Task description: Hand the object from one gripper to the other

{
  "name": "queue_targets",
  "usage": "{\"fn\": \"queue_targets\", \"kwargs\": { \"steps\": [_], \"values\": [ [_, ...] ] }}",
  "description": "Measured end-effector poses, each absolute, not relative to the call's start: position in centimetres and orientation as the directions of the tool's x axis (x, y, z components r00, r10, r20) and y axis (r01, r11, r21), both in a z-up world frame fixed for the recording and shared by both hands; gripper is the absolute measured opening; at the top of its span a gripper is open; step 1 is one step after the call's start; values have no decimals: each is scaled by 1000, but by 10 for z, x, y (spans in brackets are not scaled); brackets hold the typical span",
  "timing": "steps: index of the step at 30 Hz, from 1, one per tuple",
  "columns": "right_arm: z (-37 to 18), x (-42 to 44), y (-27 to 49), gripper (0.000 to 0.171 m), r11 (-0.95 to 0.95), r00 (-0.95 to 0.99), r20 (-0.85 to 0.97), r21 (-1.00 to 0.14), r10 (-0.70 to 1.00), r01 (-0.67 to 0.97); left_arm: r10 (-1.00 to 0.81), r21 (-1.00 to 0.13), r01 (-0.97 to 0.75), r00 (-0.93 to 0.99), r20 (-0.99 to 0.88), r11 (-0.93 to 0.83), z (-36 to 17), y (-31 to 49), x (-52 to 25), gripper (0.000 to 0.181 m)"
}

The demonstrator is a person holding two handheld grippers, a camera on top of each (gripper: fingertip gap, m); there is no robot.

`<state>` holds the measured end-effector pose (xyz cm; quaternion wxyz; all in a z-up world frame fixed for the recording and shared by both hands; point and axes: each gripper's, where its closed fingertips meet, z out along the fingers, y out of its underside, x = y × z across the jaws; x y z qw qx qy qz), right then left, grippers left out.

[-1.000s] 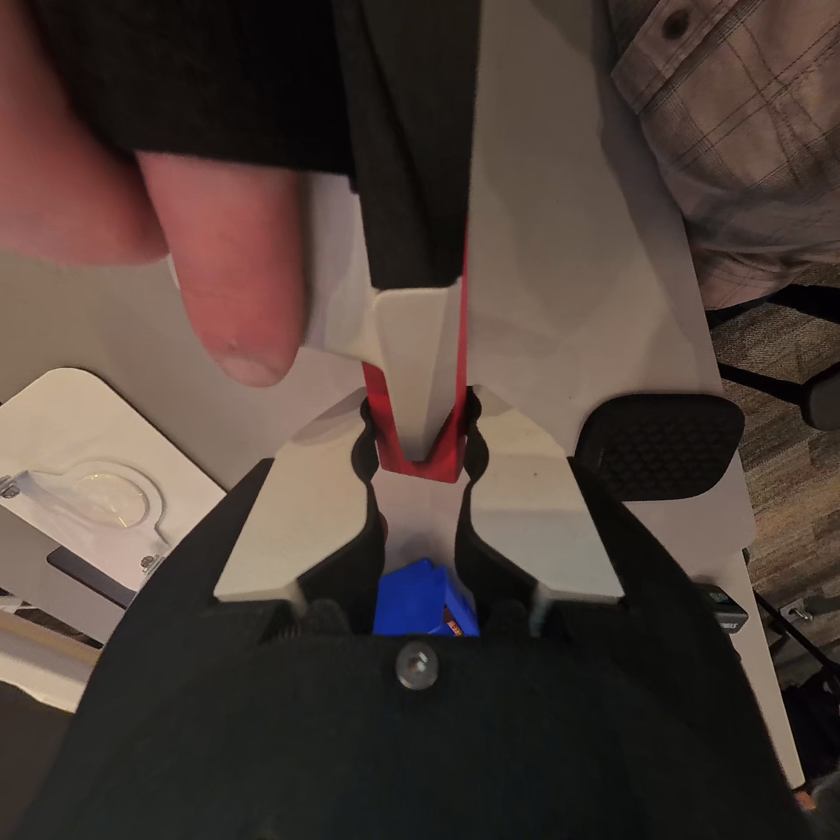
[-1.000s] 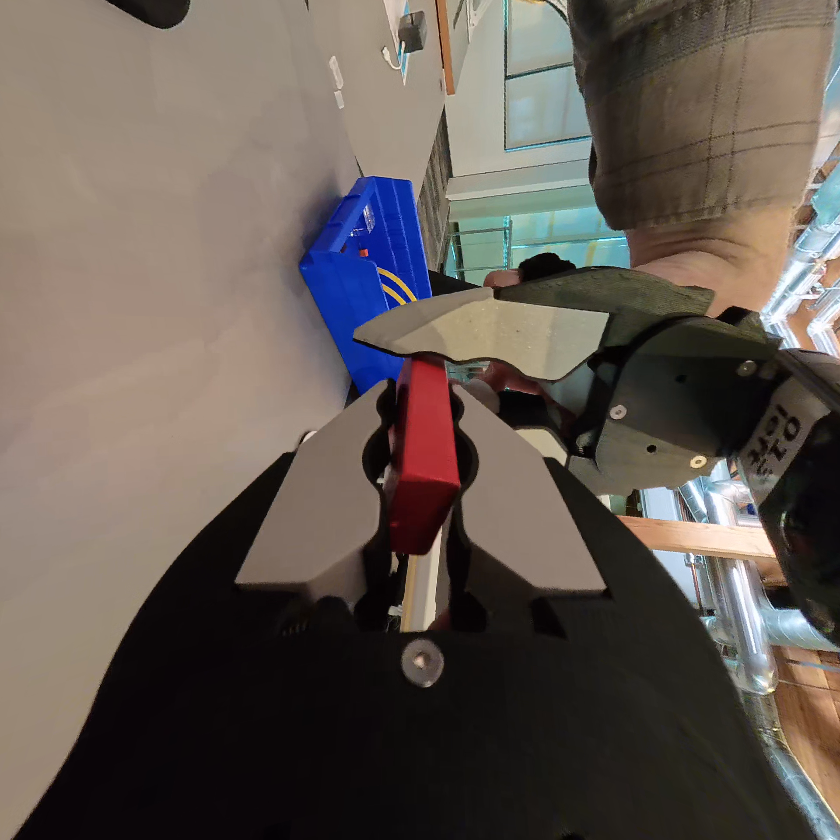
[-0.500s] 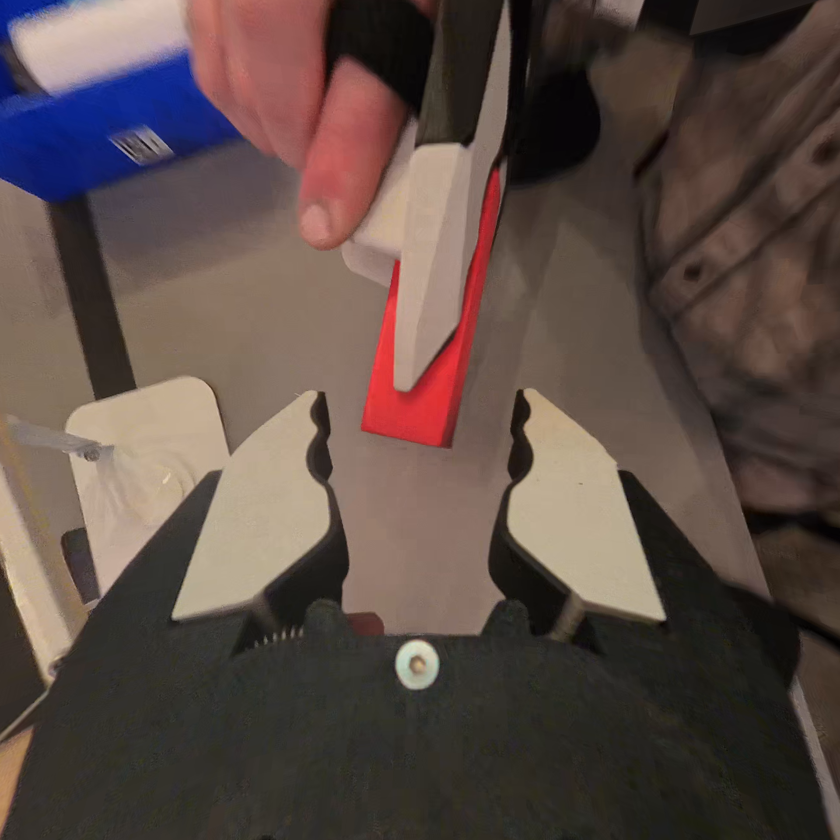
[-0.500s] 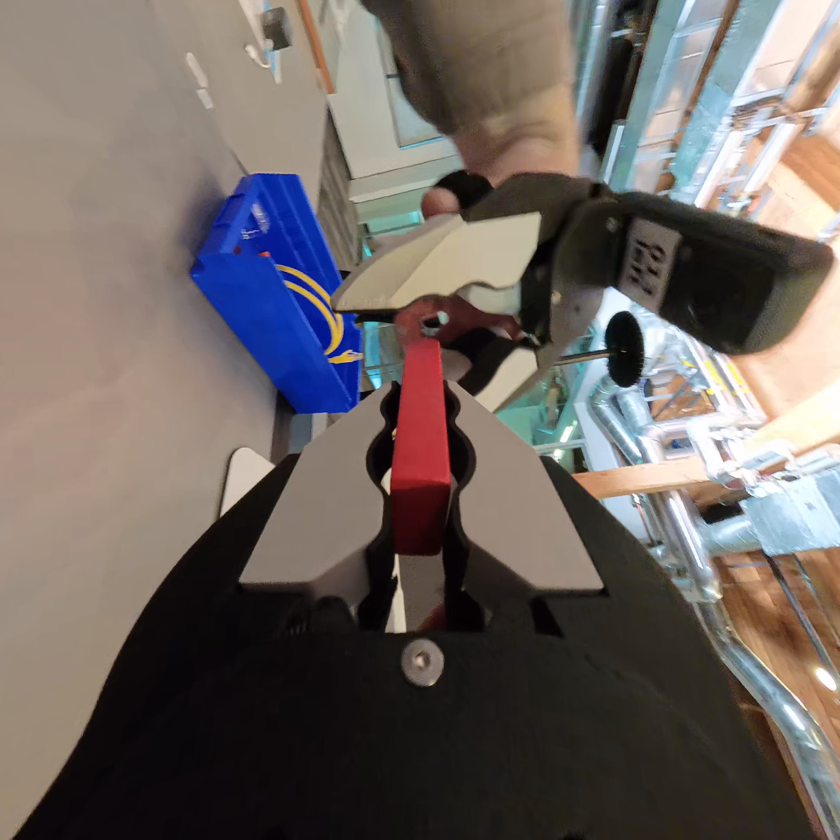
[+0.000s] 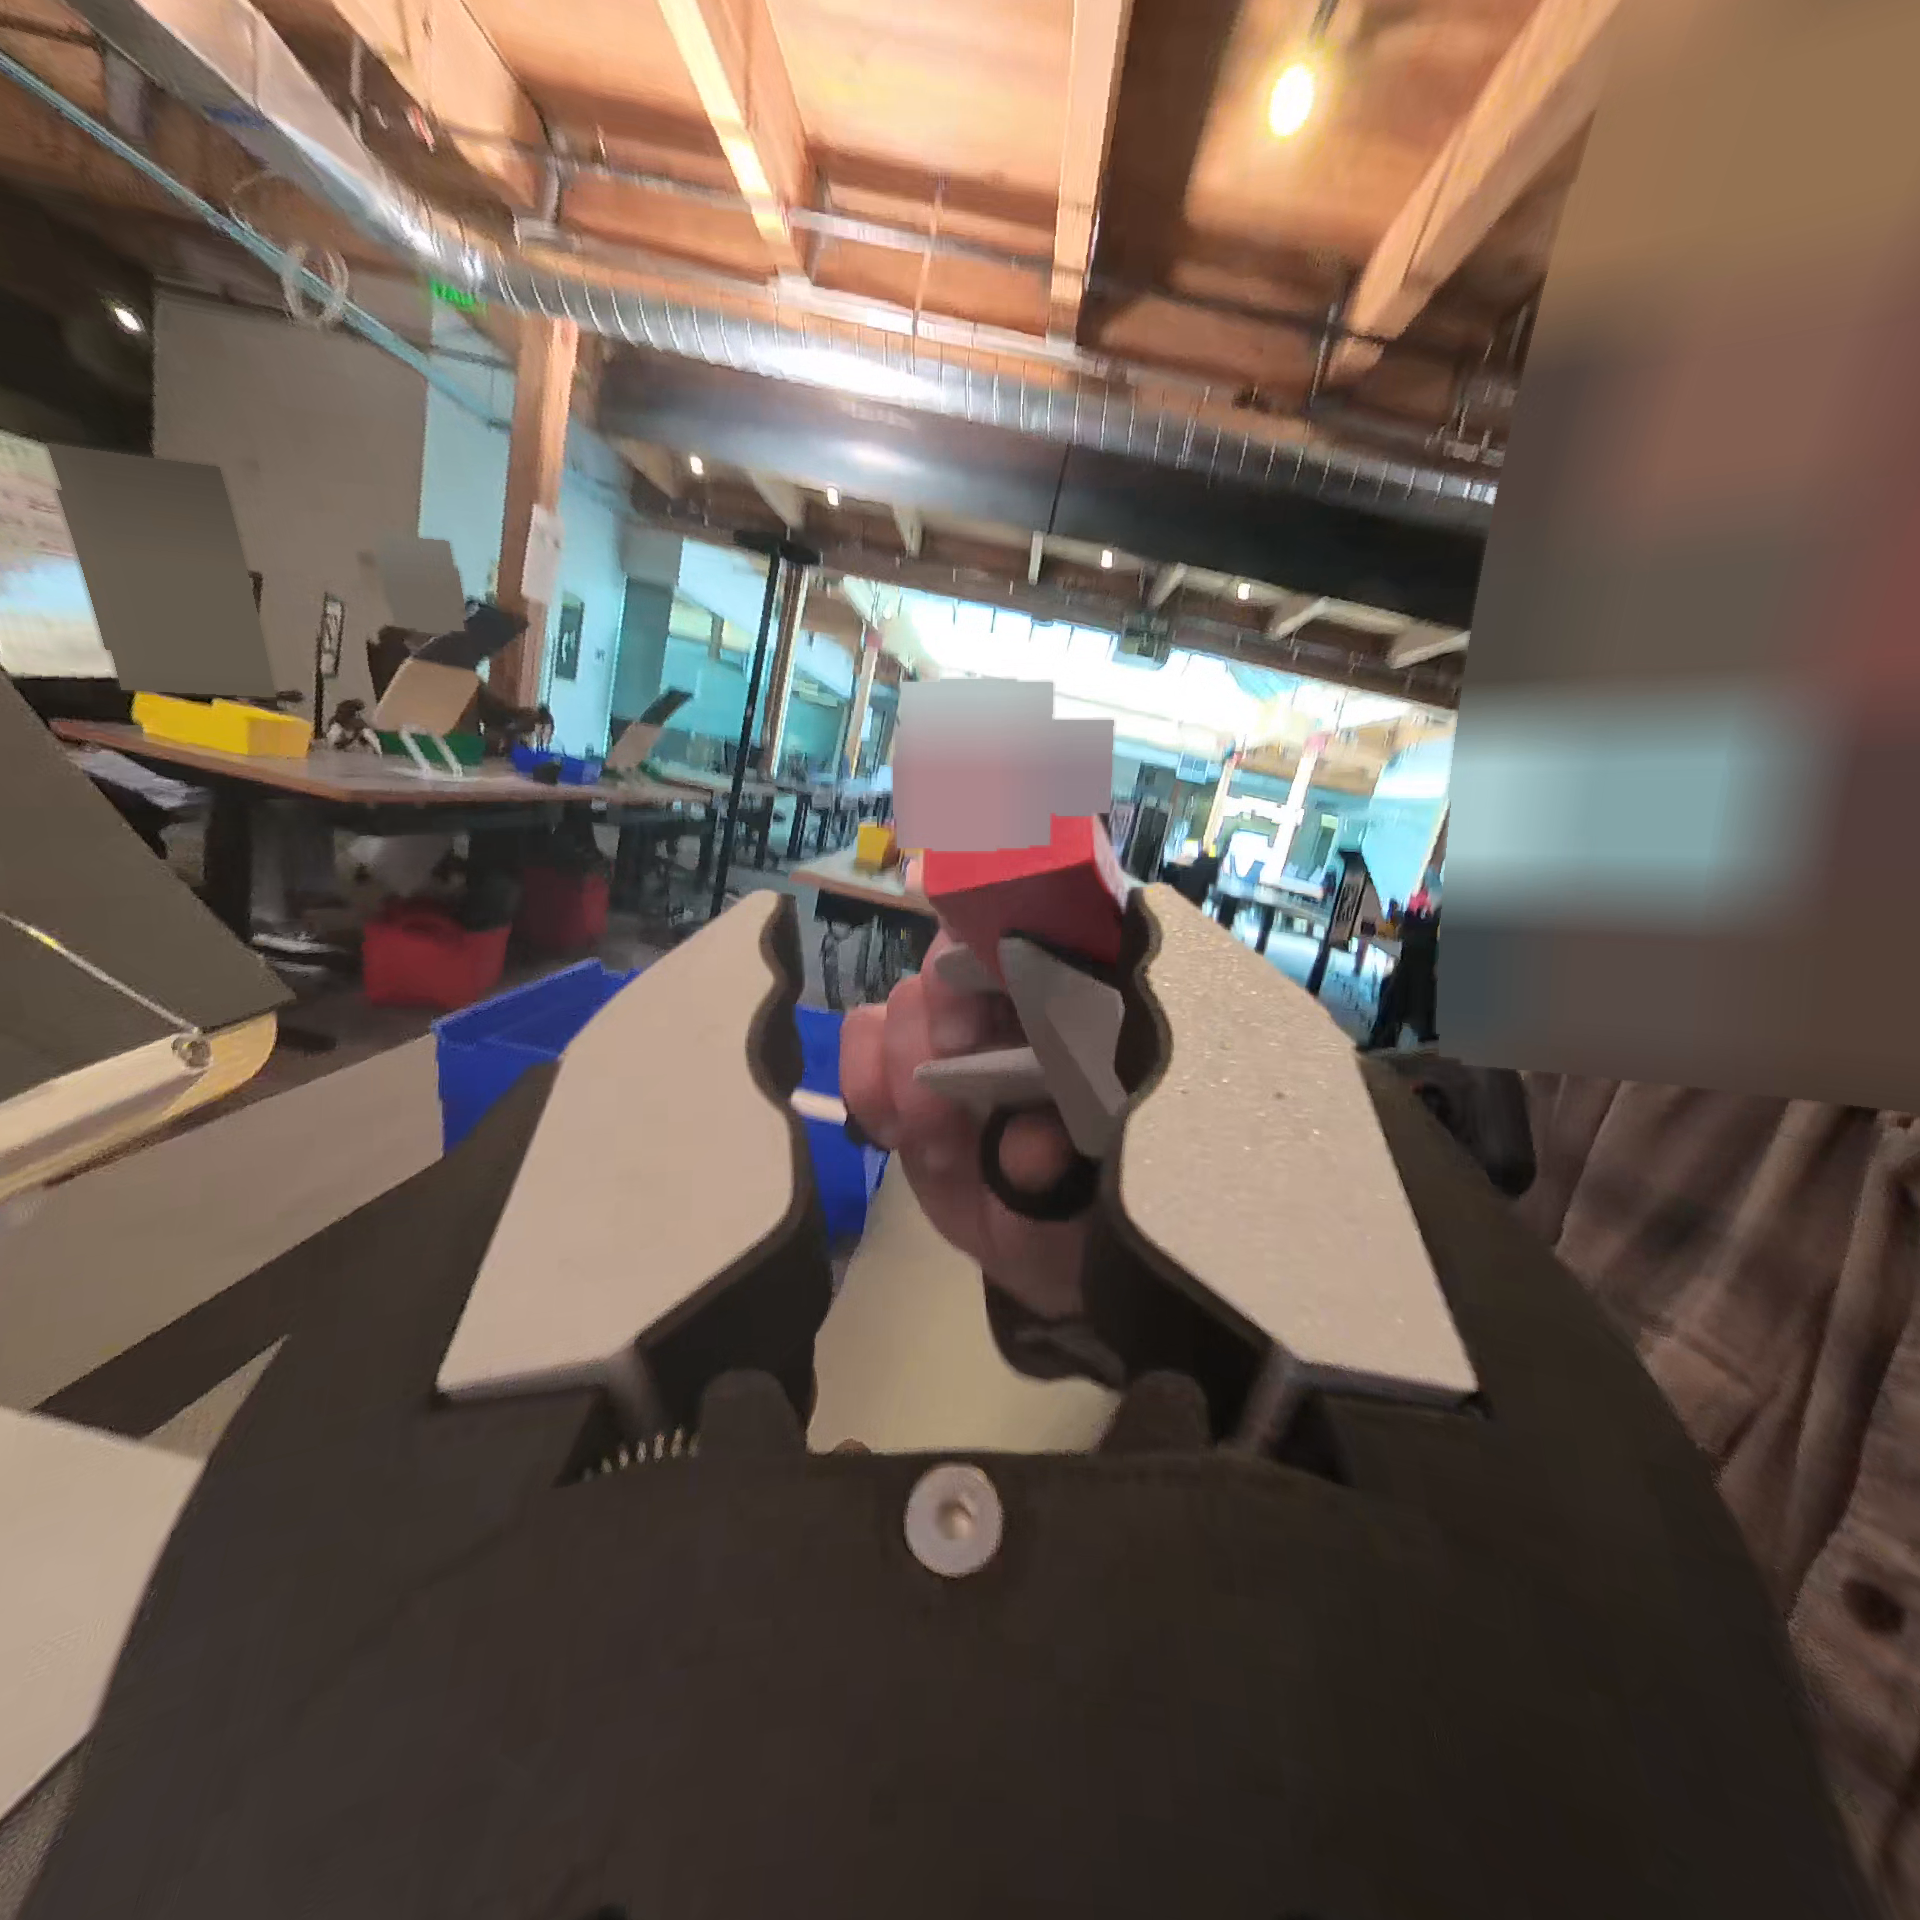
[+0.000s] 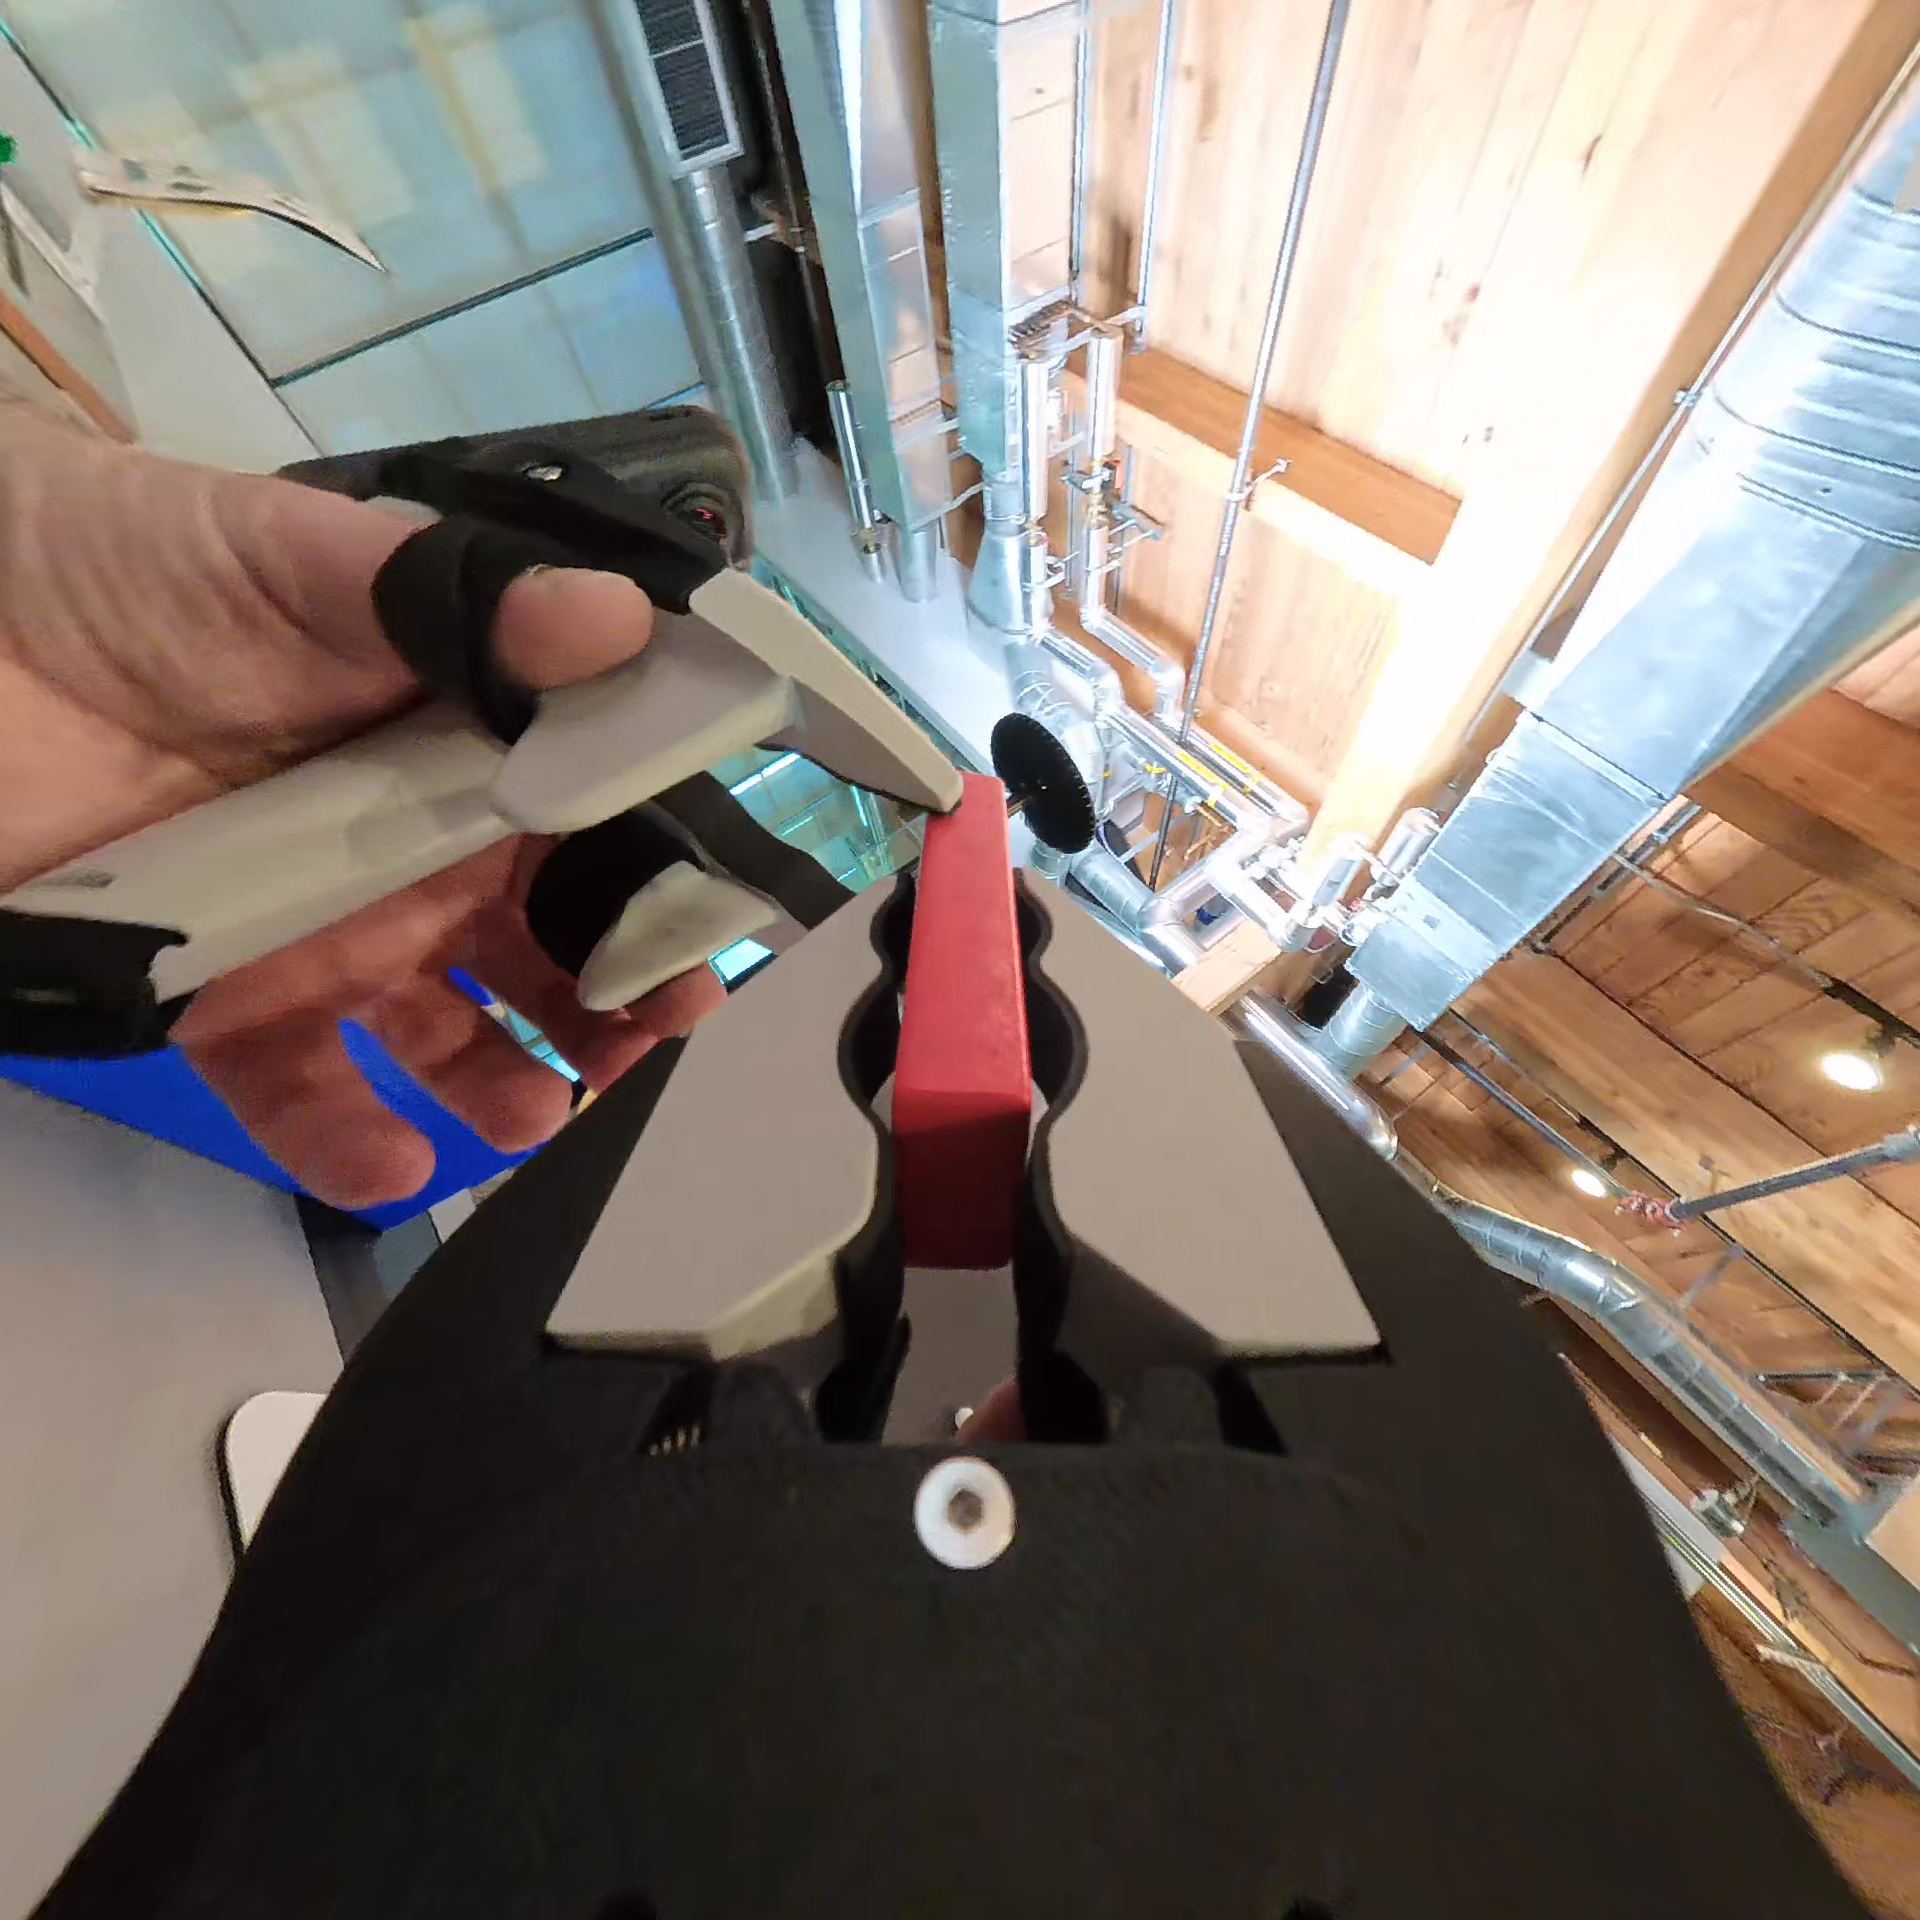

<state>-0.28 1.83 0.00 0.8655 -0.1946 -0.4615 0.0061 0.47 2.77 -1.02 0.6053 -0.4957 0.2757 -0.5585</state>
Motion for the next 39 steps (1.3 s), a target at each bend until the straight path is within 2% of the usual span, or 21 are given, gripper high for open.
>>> {"fn": "queue_targets", "kwargs": {
  "steps": [7, 14, 17, 21, 23, 26, 30, 33, 39],
  "values": [
    [-1, -4, 18, 15, 930, 591, 788, -327, 173, 165, -962, -865, 494, 181, 204, -90, -4, 19, 18, 39],
    [-3, -6, 18, 16, 931, 579, 799, -319, 164, 176, -957, -853, 521, 235, 171, -25, 0, 19, 14, 37],
    [-5, -5, 24, 38, 925, 565, 807, -328, 168, 192, -919, -850, 525, 350, 181, 33, 8, 31, 0, 35],
    [-9, -2, 52, 48, 858, 558, 805, -418, 199, 298, -725, -900, 421, 653, 219, 107, 6, 67, -31, 35],
    [-12, -2, 62, 48, 815, 562, 792, -478, 238, 328, -623, -914, 386, 748, 230, 127, 4, 76, -44, 35],
    [-22, -7, 69, 51, 778, 553, 795, -504, 249, 374, -514, -932, 345, 822, 245, 108, -6, 82, -46, 35],
    [-37, -18, 70, 51, 749, 546, 791, -534, 277, 393, -426, -930, 351, 861, 277, 104, -10, 86, -47, 34],
    [-48, -21, 80, 64, 719, 523, 831, -480, 189, 502, -409, -899, 436, 828, 383, 43, -13, 89, -47, 35],
    [-61, -21, 98, 70, 671, 496, 866, -410, 72, 618, -420, -832, 551, 741, 524, -67, -24, 92, -25, 34]
  ]
}}
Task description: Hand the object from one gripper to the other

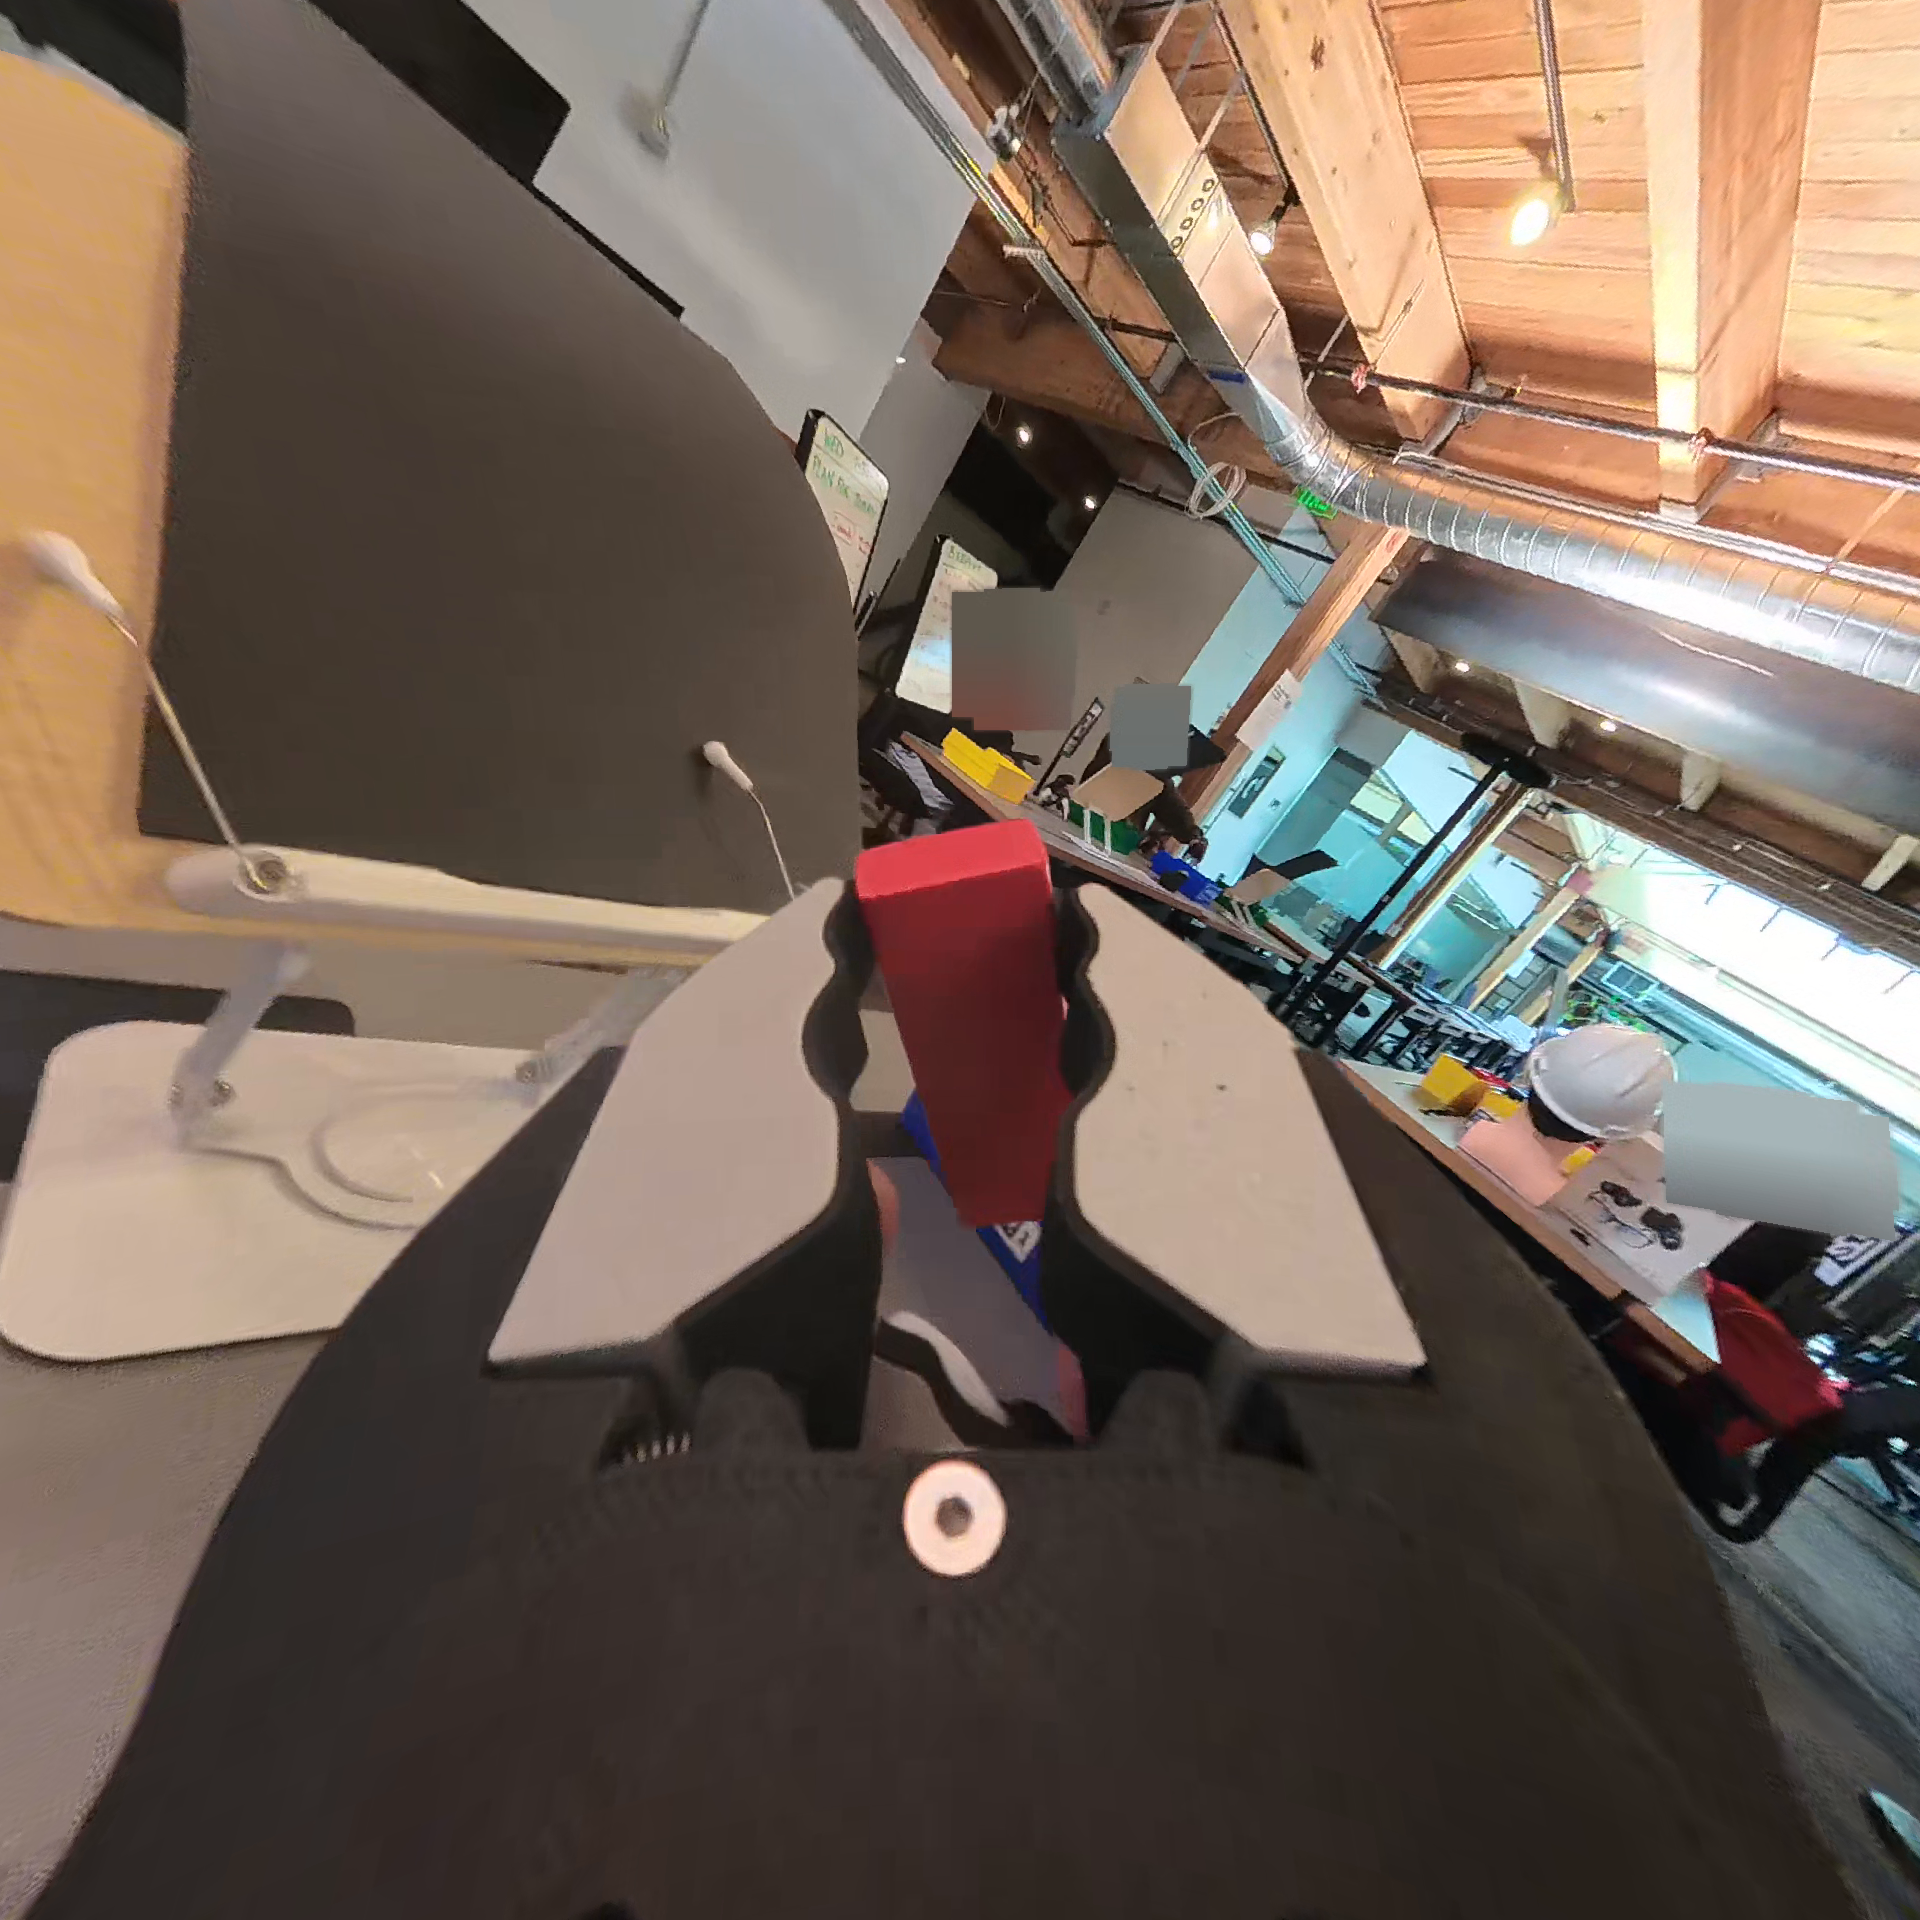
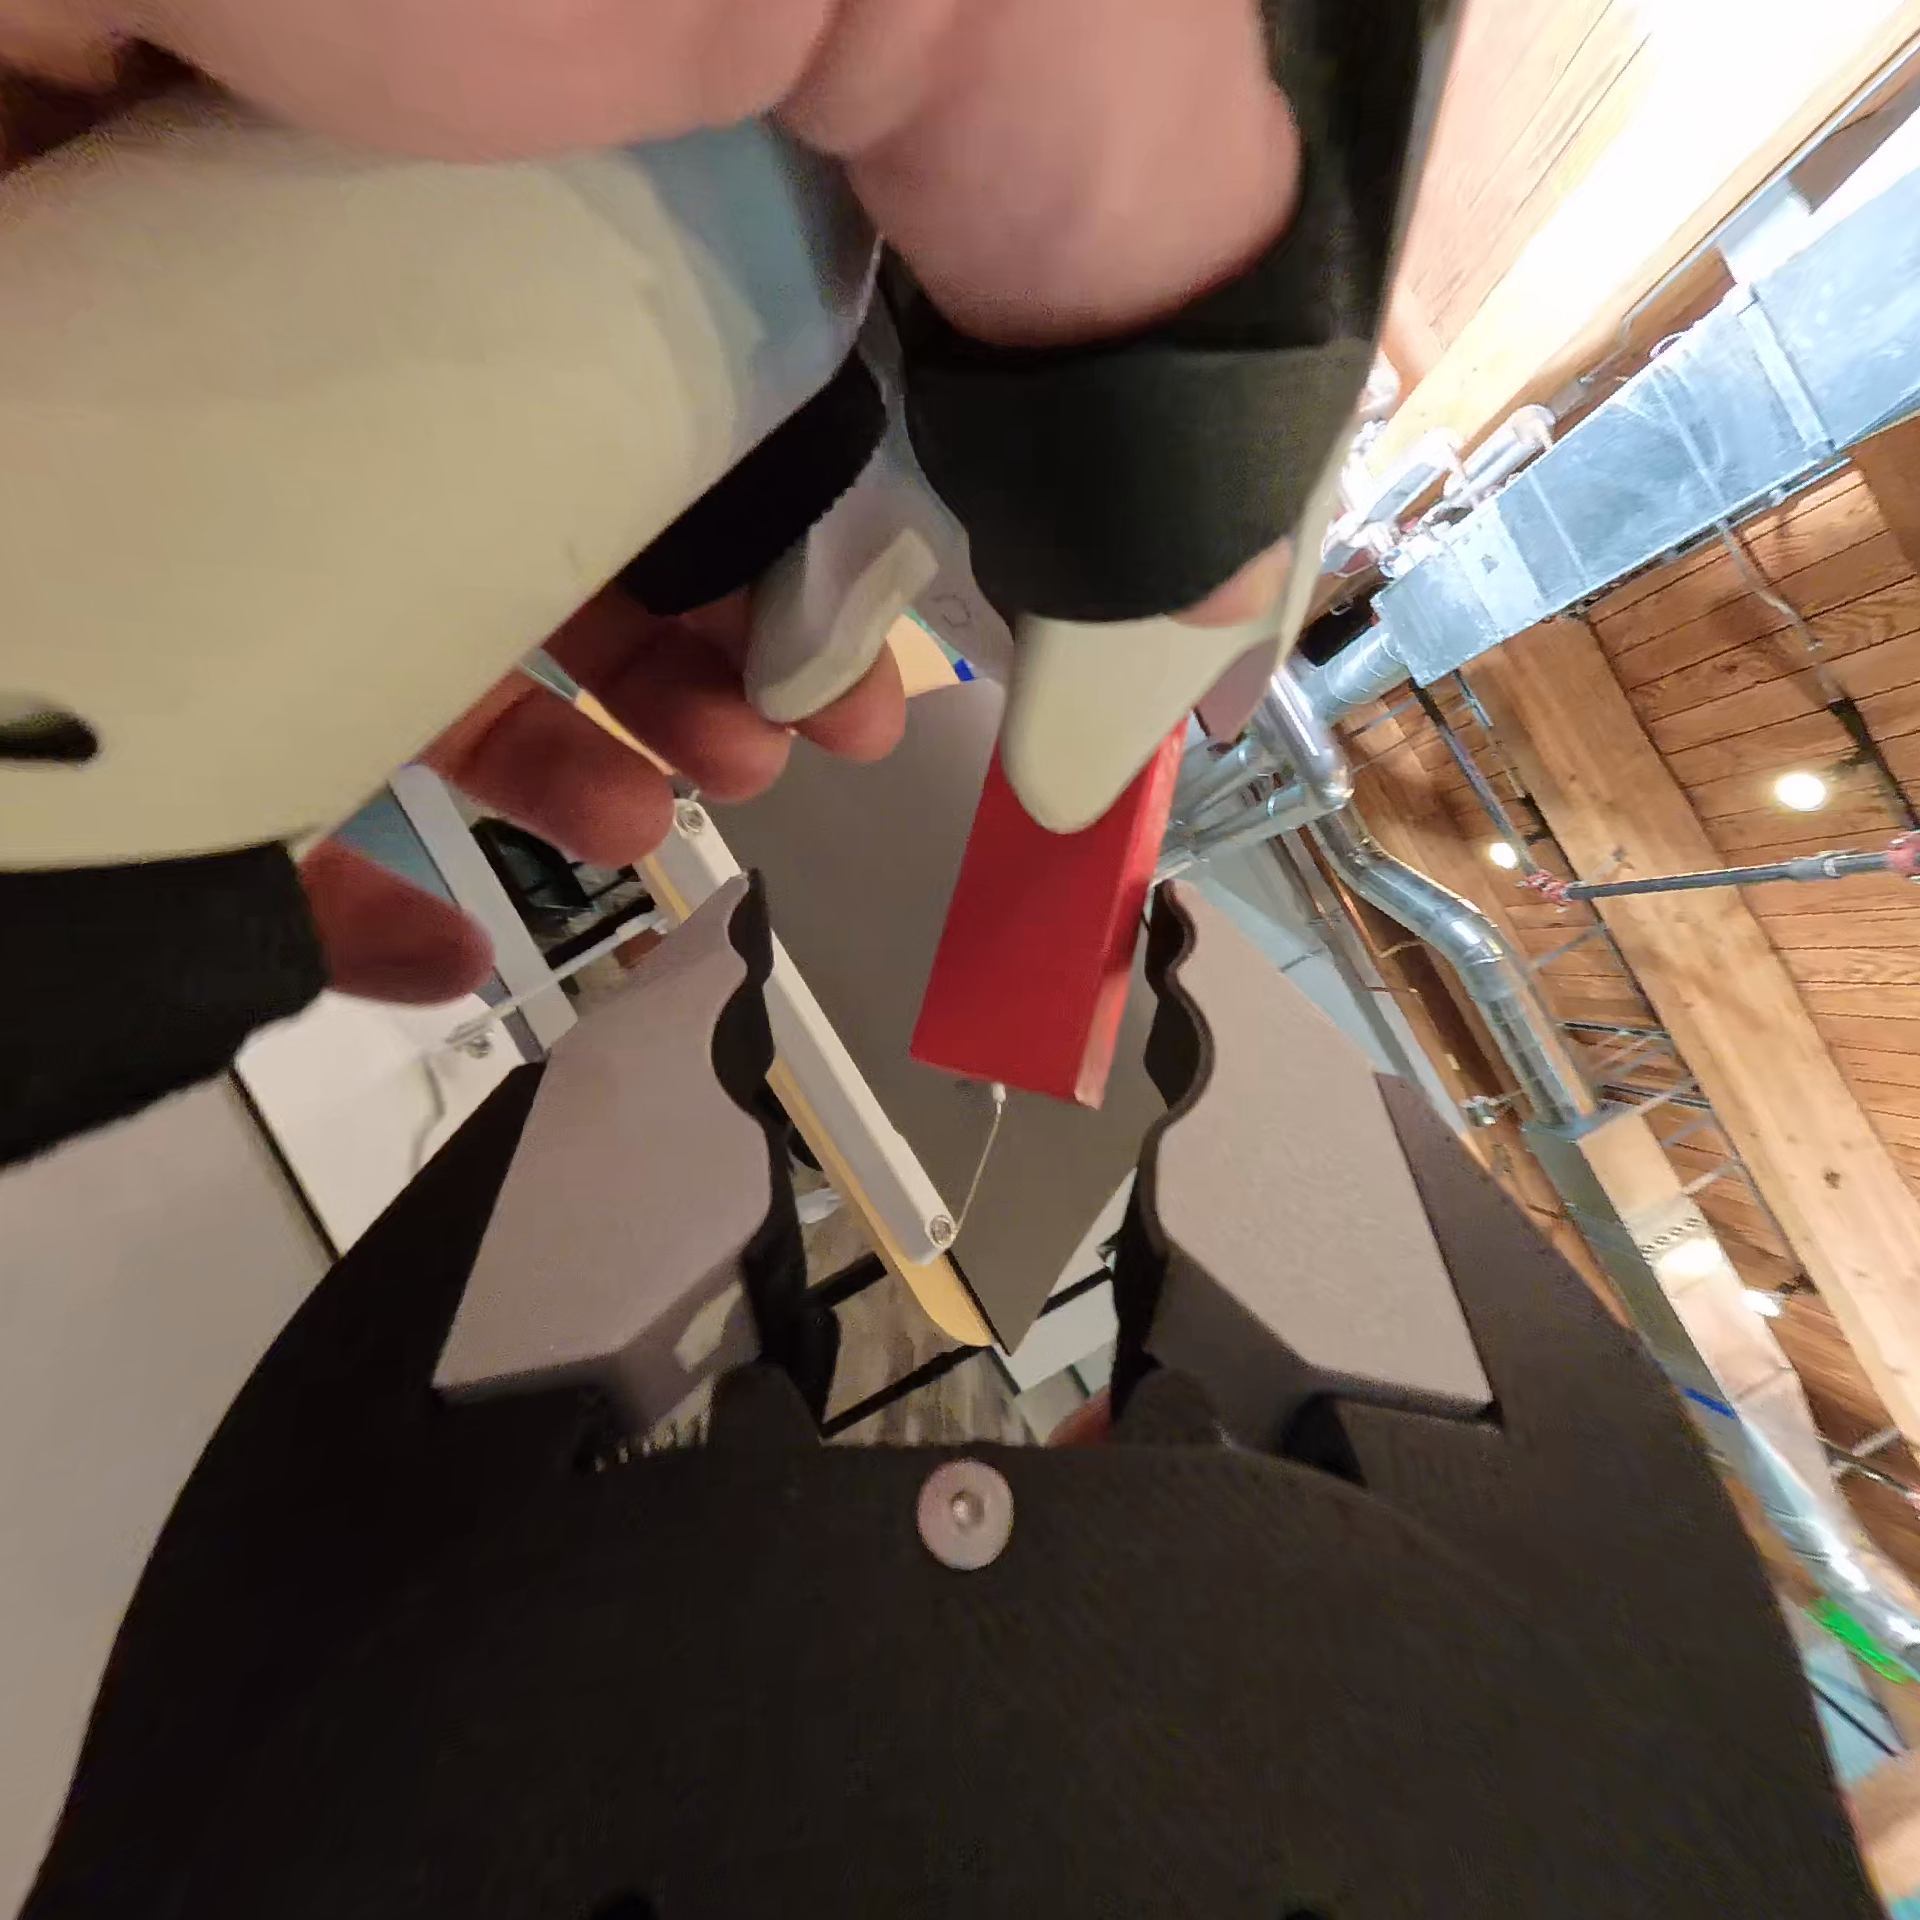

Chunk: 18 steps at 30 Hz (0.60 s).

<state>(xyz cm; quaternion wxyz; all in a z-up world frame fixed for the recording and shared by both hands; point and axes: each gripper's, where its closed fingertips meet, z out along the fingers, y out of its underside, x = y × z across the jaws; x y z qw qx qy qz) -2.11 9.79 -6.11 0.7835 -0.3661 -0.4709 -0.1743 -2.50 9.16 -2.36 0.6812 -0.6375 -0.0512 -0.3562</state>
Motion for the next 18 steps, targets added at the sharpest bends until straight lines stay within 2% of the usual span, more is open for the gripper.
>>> {"fn": "queue_targets", "kwargs": {
  "steps": [2, 7, 14, 18],
  "values": [
    [-59, -18, 101, 68, 670, 499, 866, -391, 36, 630, -416, -831, 550, 738, 531, -84, -27, 92, -17, 34],
    [-47, -5, 104, 35, 685, 525, 851, -366, -29, 630, -417, -811, 575, 714, 562, -109, -29, 92, -12, 34],
    [-41, 3, 106, 32, 703, 521, 852, -343, -46, 623, -433, -800, 587, 694, 575, -122, -26, 89, -6, 34],
    [-40, 3, 104, 32, 721, 535, 845, -369, -3, 587, -453, -813, 571, 698, 554, -114, -24, 87, -5, 35]
  ]
}}
